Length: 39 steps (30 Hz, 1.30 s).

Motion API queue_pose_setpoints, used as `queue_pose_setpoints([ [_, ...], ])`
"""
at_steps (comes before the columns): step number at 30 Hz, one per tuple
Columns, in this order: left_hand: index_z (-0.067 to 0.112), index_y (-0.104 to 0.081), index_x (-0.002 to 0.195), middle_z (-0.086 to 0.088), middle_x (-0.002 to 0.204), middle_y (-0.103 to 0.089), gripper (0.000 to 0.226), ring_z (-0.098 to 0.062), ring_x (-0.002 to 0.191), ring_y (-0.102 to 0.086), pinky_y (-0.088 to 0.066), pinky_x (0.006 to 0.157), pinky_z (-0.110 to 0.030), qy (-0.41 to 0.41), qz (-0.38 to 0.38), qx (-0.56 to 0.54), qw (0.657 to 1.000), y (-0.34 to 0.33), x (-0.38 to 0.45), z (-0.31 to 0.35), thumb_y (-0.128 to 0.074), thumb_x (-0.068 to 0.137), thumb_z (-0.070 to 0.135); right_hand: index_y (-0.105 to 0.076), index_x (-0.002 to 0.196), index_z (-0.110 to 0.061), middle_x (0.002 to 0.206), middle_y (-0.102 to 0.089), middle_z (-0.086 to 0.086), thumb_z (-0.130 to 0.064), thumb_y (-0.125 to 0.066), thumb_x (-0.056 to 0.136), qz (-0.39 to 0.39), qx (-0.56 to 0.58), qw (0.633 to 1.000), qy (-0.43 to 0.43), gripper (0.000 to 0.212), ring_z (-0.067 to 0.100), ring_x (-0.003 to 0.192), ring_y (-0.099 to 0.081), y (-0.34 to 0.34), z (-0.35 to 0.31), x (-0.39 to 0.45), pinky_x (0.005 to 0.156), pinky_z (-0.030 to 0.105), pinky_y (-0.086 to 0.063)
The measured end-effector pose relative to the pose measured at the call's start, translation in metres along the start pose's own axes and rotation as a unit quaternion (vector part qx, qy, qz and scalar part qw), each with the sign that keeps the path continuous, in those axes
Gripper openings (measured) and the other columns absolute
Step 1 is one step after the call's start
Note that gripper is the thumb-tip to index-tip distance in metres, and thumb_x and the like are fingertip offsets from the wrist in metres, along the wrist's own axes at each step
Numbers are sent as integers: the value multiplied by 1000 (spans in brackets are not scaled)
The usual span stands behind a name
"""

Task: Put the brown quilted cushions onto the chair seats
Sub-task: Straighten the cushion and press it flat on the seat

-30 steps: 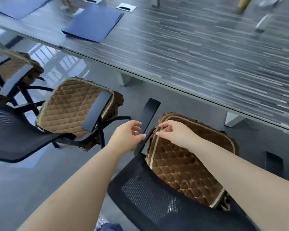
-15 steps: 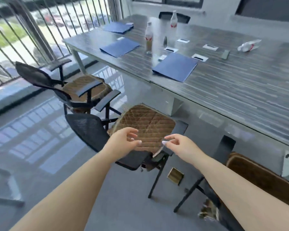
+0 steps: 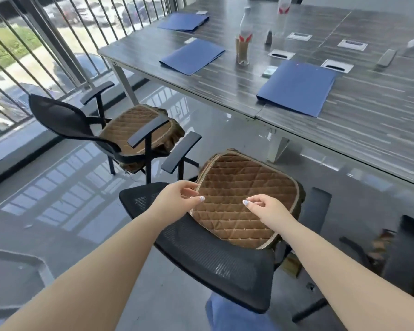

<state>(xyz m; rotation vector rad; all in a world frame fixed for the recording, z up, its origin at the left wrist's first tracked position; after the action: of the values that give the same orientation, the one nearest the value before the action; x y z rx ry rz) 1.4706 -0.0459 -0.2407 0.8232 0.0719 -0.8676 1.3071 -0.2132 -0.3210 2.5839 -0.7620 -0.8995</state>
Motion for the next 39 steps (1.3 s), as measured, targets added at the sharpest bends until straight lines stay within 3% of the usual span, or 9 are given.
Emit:
queue_pose_setpoints([
  [3,24,-60,122,10,103,-69,40,-9,100,-62,-49,90,-30,32,-23,-4,999,12,48,-6,-70,84,33,-62,109,-26,102,-63,-8,-45,-57,89,4,45,998,-37,29,14,99,-61,-8,-5,39,89,35,-52],
  [8,24,-60,116,14,94,-66,32,3,85,-60,-40,60,-6,34,-44,-11,998,25,126,-2,-69,86,28,-61,113,-23,105,-60,-6,-45,-55,90,17,32,996,-77,32,15,103,-58,-5,-9,93,82,28,-43],
  [13,23,-58,117,14,94,-65,31,3,83,-59,-39,56,-6,56,-95,18,994,6,187,-26,-67,87,28,-59,117,-24,110,-59,-6,-47,-54,90,35,35,988,-148,36,17,106,-56,1,17,120,88,31,-45],
  [23,23,-55,126,4,113,-61,44,-10,98,-59,-43,78,-21,27,-222,73,972,-84,310,-51,-70,85,29,-43,137,-25,143,-45,5,-51,-55,88,109,57,949,-292,57,22,123,-50,6,121,157,88,29,-41],
  [27,25,-51,132,2,123,-60,52,-11,106,-57,-46,74,-20,5,-270,119,956,-126,352,-72,-70,84,34,-36,143,-25,145,-40,9,-50,-58,86,126,29,936,-327,66,27,126,-48,2,164,179,91,32,-40],
  [29,28,-45,137,-1,136,-52,61,-16,117,-54,-50,85,-26,-12,-276,153,949,-147,371,-88,-71,83,38,-35,143,-25,147,-37,11,-50,-59,85,147,7,927,-345,67,29,128,-45,5,186,188,98,38,-41],
  [32,32,-29,147,-6,153,-27,81,-26,139,-32,-35,110,-44,-32,-250,204,946,-172,403,-108,-72,80,40,-26,147,-26,154,-21,13,-49,-62,84,176,-26,906,-383,76,36,136,-34,10,226,201,107,47,-35],
  [36,37,-9,152,-5,162,7,101,-32,149,-1,-20,116,-51,-22,-195,265,944,-188,438,-132,-76,76,40,1,150,-36,159,7,9,-51,-69,77,179,-42,888,-421,102,37,144,-16,12,274,214,110,50,-31],
  [39,36,-3,152,-8,161,15,109,-34,148,3,-19,115,-52,-4,-176,282,943,-196,452,-155,-78,74,41,10,149,-39,159,13,8,-48,-75,73,176,-42,883,-433,113,38,143,-20,5,297,222,109,48,-31],
])
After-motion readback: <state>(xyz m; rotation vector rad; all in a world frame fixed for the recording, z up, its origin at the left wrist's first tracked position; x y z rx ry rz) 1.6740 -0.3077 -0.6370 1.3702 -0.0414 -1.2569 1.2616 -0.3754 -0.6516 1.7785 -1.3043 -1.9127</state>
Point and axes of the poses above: each hand's wrist, its own x-axis towards the middle knuckle, its own y-axis out of the back of the hand, z = x × y, the point moved 10 cm from there along x, towards the middle knuckle
